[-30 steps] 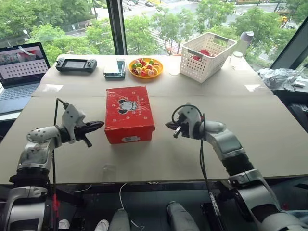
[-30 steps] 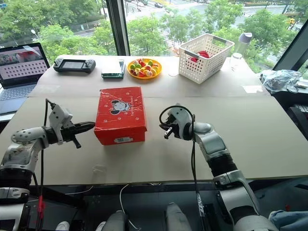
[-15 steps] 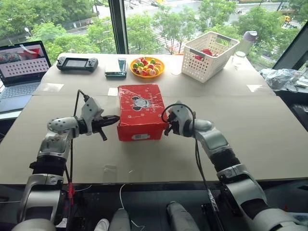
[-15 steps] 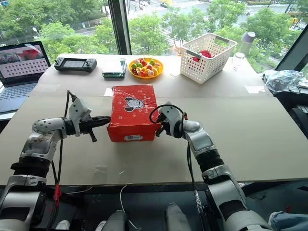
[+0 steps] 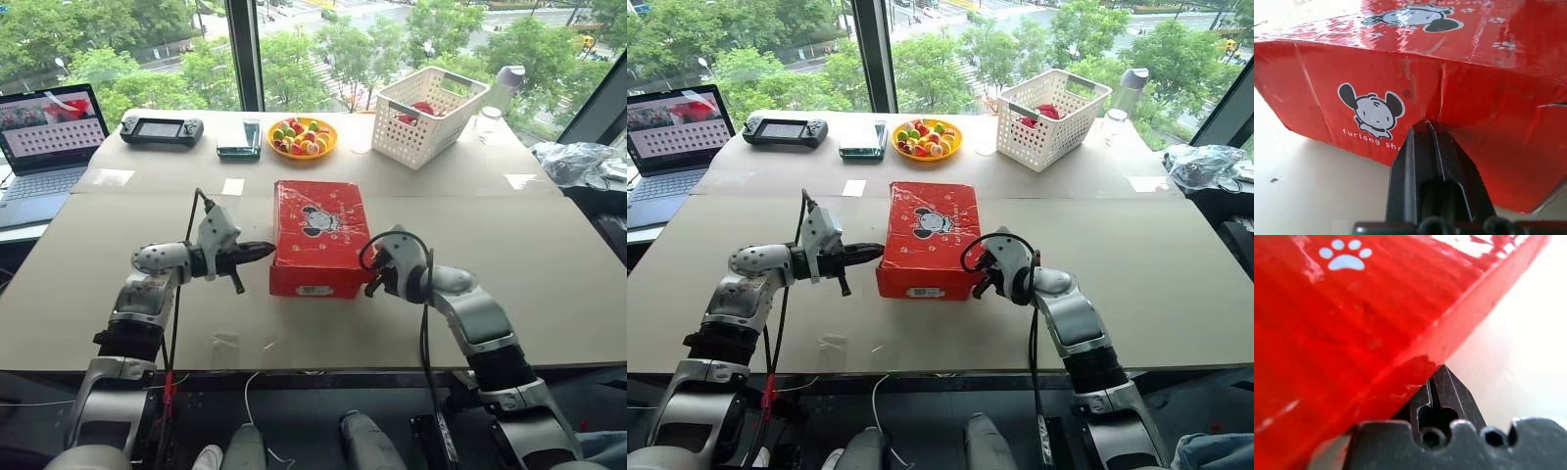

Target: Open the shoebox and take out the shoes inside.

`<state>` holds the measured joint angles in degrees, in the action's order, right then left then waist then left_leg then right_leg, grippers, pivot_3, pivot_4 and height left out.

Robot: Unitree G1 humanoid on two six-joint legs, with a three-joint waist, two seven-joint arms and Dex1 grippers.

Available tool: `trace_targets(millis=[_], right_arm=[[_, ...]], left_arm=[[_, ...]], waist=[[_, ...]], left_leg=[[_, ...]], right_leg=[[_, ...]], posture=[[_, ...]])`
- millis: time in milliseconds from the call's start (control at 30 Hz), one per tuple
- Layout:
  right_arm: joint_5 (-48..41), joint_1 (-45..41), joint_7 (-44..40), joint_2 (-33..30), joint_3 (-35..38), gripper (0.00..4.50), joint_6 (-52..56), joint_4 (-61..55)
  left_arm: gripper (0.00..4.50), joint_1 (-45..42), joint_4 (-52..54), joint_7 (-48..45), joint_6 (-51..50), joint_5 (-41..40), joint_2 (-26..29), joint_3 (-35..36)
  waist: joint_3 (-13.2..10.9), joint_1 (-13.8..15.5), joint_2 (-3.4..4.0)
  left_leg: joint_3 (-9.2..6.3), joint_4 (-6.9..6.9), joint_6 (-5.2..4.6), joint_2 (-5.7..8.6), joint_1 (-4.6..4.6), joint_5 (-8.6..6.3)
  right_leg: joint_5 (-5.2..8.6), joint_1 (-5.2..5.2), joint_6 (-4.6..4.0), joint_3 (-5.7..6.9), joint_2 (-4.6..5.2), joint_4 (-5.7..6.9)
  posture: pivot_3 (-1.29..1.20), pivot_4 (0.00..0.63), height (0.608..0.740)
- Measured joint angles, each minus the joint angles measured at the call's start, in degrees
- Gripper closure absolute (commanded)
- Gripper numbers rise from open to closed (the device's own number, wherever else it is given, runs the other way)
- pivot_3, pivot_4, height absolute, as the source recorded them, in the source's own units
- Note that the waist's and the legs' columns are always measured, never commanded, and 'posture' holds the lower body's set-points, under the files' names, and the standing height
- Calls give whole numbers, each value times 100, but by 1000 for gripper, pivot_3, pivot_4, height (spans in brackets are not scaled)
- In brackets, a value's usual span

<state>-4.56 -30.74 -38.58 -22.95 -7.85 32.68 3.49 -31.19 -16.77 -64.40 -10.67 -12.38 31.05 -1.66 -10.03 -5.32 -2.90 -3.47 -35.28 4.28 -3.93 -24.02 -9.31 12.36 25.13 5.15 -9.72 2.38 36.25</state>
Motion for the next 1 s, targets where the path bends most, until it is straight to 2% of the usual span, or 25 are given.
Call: trace_targets(millis=[200, 400, 533, 733, 867, 1000], right_arm=[[-34, -60, -64, 2, -22, 4500, 0, 33], [-127, 5, -490, -241, -87, 4500, 0, -122], [-131, 83, -738, -389, -178, 4500, -10, -170], [-132, 99, -817, -439, -211, 4500, -47, -156], [-166, 97, -853, -392, -206, 4500, -83, -138], [-530, 84, -901, -272, 59, 4500, -87, 27]], left_arm=[[4481, 347, 487, 60, -283, -111, 298, 94], [4481, 689, 817, 361, -663, -404, 777, 827], [4481, 1484, 1412, 598, -959, -758, 918, 1430], [4481, 2965, 3085, 849, -1809, -1707, 918, 2193], [4481, 3896, 3314, 1208, -1546, -1668, 618, 2682], [4481, 4747, 3441, 1568, -1275, -1463, 115, 2665]], waist=[[0, -50, 0], [-1, -46, 2], [-2, -70, 3], [-3, -43, 4], [-3, -105, 4], [-5, -149, 1]], left_leg=[[0, 0, -4, -1, 2, 3], [1, 2, -4, -1, 1, 2], [3, 8, -4, -2, 1, 2], [3, 6, -4, -2, 7, 2], [13, 6, -4, -4, 26, 2], [13, 4, -4, -4, 22, 2]], right_leg=[[-2, 1, 0, 0, 0, 0], [0, 0, 1, 0, 0, -6], [3, 3, -3, 0, 0, -8], [11, 2, -19, 0, 1, -5], [19, -2, -53, -5, 1, -6], [18, -3, -53, -7, 2, -7]], posture=[[0, 150, 725], [0, 150, 725], [0, 150, 725], [0, 150, 725], [0, 150, 725], [0, 150, 725]])
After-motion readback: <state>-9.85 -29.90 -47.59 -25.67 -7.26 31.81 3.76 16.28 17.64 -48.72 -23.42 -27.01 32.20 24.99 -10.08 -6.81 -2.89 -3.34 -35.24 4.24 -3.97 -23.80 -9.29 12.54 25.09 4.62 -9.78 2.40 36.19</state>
